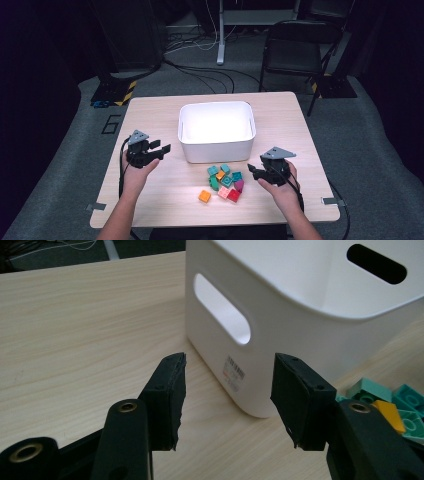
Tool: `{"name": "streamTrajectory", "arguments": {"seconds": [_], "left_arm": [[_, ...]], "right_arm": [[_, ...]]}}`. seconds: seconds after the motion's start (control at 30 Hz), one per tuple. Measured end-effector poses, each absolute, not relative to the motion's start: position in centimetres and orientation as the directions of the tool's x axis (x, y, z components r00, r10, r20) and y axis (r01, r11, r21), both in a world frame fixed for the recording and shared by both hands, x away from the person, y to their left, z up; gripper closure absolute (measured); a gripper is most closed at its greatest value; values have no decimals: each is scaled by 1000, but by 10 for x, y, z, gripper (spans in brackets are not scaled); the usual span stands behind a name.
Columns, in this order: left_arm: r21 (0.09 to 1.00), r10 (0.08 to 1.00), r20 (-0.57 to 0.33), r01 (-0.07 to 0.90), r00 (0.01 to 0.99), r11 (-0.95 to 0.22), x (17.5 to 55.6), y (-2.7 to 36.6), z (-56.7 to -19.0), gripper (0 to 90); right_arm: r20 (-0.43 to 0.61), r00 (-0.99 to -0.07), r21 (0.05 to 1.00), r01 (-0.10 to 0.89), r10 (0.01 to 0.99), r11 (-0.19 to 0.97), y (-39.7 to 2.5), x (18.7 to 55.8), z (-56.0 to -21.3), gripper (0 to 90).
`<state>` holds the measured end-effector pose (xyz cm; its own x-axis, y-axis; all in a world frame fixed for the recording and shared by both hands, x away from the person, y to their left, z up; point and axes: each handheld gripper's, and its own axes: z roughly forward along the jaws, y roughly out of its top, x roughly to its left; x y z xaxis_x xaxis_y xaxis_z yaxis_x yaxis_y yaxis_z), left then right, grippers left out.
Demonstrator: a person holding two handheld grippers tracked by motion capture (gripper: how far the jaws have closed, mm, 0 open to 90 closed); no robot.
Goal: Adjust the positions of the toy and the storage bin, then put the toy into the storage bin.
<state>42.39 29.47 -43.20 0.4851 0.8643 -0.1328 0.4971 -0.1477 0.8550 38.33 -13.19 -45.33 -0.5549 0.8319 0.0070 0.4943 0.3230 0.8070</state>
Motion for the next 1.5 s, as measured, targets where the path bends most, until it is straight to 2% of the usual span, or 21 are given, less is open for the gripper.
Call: {"name": "streamTrajectory", "arguments": {"seconds": [0.23,0.43,0.7,1.13,1.2,1.23,1.5], "left_arm": [[855,881,-110,496,459,-152,419,298,-455,481],[837,896,-81,518,437,-176,426,297,-471,481],[843,899,-80,510,431,-170,428,297,-472,462],[842,903,-74,512,423,-171,428,299,-475,461],[837,905,-83,522,417,-164,428,301,-476,462],[838,906,-85,521,415,-161,428,302,-477,462],[837,908,-91,525,409,-153,428,305,-477,462]], "right_arm": [[13,-556,797,508,831,327,-131,373,-464,409],[-45,-584,798,468,810,381,-119,372,-471,411],[-2,-602,779,500,798,379,-110,369,-479,415],[23,-656,763,500,755,411,-90,367,-490,417],[23,-663,754,503,749,423,-87,367,-492,428],[21,-672,747,502,740,435,-85,368,-493,467],[27,-668,726,525,744,445,-86,370,-497,521]]}}
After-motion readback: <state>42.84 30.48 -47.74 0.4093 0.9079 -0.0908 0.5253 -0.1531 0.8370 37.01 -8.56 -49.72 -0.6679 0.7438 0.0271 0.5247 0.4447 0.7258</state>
